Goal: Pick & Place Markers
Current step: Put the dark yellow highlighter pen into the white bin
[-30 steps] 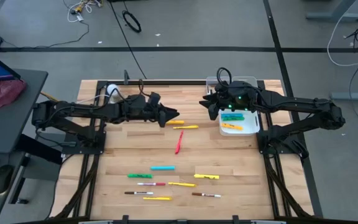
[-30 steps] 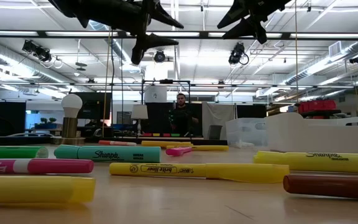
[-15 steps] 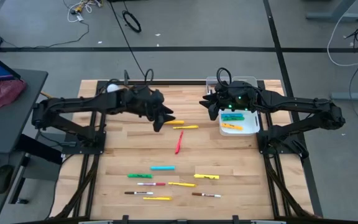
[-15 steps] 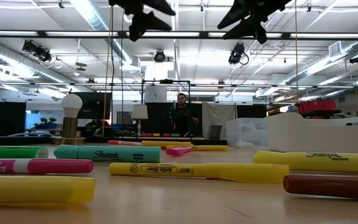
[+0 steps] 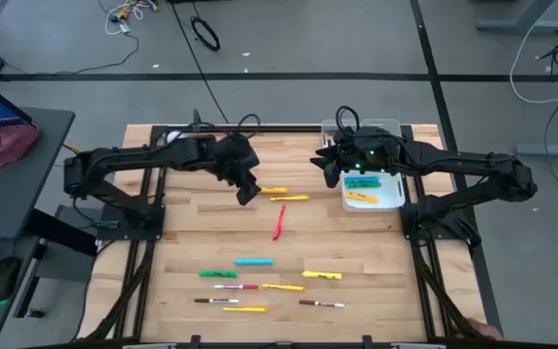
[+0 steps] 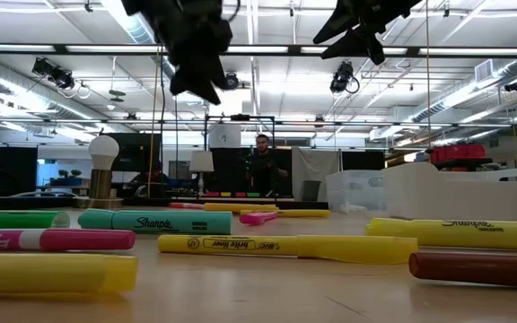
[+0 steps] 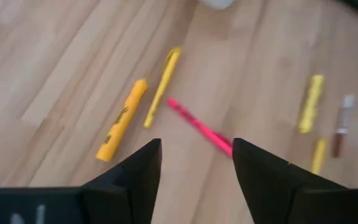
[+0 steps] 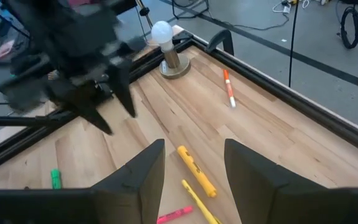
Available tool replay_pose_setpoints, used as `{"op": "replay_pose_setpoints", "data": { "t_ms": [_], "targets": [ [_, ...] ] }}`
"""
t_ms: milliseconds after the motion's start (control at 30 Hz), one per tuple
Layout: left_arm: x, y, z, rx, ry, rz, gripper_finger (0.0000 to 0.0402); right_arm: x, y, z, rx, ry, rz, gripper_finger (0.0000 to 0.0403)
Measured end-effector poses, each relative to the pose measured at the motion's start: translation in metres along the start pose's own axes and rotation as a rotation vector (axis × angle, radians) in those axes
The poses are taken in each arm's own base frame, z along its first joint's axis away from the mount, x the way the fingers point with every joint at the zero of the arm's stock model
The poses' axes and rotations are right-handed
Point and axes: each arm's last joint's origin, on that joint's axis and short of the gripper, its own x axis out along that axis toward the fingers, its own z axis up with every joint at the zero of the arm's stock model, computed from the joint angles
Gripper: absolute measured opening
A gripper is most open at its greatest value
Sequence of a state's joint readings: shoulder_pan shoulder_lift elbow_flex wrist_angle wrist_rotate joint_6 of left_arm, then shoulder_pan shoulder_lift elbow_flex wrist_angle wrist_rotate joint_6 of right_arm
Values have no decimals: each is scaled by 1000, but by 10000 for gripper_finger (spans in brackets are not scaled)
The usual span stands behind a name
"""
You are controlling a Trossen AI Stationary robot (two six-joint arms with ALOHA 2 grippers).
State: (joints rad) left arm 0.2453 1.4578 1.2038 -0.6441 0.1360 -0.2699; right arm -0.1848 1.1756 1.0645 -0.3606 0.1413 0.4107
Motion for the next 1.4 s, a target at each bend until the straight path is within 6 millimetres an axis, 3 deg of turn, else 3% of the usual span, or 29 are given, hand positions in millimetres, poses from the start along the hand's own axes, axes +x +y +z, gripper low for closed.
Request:
{"op": "replay_pose_setpoints", "data": {
  "t_ms": [233, 533, 767, 1033, 1400],
  "targets": [
    [50, 18, -2, 68, 119, 44, 251, 0, 4, -3, 5, 18, 9, 166],
    [108, 26, -10, 295, 192, 74, 236, -1, 10, -6, 3, 30, 31, 166],
    [123, 36, -16, 349, 237, 209, 223, -2, 12, -8, 0, 37, 39, 166],
    [138, 40, -20, 450, 274, 202, 199, -2, 12, -8, 4, 39, 37, 166],
    [157, 48, -32, 436, 359, 198, 138, -2, 12, -10, 19, 58, 30, 166]
  ]
}}
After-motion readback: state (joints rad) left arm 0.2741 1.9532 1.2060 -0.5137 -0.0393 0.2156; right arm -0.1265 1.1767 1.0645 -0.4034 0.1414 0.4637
